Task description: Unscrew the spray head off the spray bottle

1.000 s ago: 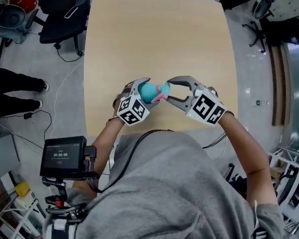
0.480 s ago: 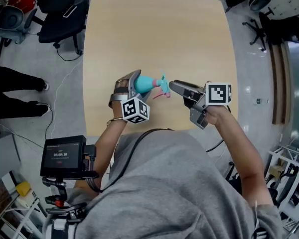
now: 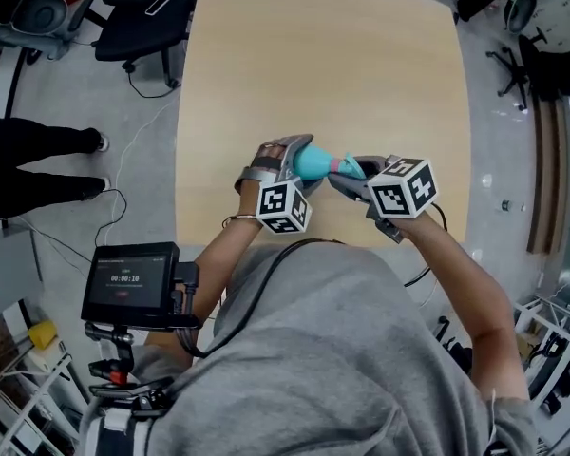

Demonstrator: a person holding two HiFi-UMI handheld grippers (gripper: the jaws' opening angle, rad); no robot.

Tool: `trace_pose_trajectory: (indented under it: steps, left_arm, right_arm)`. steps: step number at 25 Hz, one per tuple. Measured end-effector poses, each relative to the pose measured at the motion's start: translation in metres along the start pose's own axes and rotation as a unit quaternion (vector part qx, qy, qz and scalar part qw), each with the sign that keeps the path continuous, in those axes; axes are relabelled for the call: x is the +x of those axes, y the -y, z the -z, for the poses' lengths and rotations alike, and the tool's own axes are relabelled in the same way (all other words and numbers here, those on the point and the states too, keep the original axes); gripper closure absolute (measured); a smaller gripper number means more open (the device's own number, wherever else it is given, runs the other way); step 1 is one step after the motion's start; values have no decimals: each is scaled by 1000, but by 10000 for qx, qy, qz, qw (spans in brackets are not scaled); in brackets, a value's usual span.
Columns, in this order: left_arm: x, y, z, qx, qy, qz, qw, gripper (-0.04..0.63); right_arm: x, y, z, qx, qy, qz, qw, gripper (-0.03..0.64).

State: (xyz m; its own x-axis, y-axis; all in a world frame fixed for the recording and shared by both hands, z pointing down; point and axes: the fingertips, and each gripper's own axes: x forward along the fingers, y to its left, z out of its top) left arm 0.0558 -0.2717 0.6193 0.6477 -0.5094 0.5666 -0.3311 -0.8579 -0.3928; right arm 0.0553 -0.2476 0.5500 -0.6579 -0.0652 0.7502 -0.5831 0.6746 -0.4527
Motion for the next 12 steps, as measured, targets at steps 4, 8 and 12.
trace_pose_trajectory:
  steps: [4,8,12]
  left_arm:
    - [0,24,-4,-742,536,931,9914,179]
    - [-4,45,-7,-1077,1077,1501,9769,179]
    - [2,60,5,-1041,1264,1583,9737,178]
  right_arm:
    - [2,-13,1,-2405,-550,410,9682,476]
    - [5,-27,10,-4546,-1258,460,8806,476]
    - [9,-30,27,-5556,-1913,394,8082,476]
